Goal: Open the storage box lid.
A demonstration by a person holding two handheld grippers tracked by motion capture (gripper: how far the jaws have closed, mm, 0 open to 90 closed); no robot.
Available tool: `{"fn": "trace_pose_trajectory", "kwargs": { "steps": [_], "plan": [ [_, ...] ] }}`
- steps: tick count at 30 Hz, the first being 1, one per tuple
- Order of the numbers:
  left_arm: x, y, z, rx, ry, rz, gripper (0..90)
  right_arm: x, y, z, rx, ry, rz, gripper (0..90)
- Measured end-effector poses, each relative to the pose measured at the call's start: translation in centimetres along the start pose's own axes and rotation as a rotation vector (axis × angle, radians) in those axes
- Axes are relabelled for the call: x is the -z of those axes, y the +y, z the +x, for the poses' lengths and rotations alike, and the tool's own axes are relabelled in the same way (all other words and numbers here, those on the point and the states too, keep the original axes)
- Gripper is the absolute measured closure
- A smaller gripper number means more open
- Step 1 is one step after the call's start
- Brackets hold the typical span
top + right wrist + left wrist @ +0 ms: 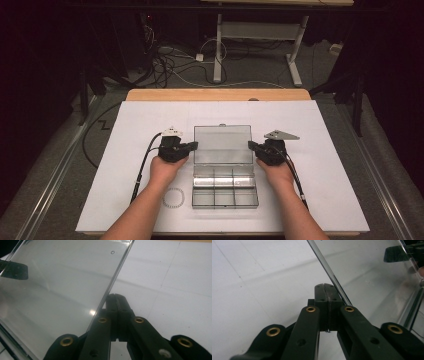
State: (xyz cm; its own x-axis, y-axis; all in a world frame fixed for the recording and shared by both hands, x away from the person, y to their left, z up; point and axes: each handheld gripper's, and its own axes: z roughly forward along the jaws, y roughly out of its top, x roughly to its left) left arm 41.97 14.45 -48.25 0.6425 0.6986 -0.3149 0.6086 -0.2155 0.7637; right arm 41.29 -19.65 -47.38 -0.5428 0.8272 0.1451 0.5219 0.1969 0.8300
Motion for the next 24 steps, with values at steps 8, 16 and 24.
{"fn": "trace_pose_trajectory", "kwargs": {
  "steps": [8,16,24],
  "plan": [
    [-0.5,-0.2,0.3,0.019,0.027,0.052,87.7,-0.7,-0.2,-0.1,0.003,-0.002,0.070,90.0],
    [-0.5,-0.5,0.7,0.015,0.051,0.102,87.7,-1.0,-0.5,-0.3,0.007,-0.020,0.121,90.0],
    [0.8,-0.8,0.6,-0.007,0.073,0.093,87.6,0.2,-0.6,-0.9,0.002,-0.043,0.104,90.0]
  ]
}}
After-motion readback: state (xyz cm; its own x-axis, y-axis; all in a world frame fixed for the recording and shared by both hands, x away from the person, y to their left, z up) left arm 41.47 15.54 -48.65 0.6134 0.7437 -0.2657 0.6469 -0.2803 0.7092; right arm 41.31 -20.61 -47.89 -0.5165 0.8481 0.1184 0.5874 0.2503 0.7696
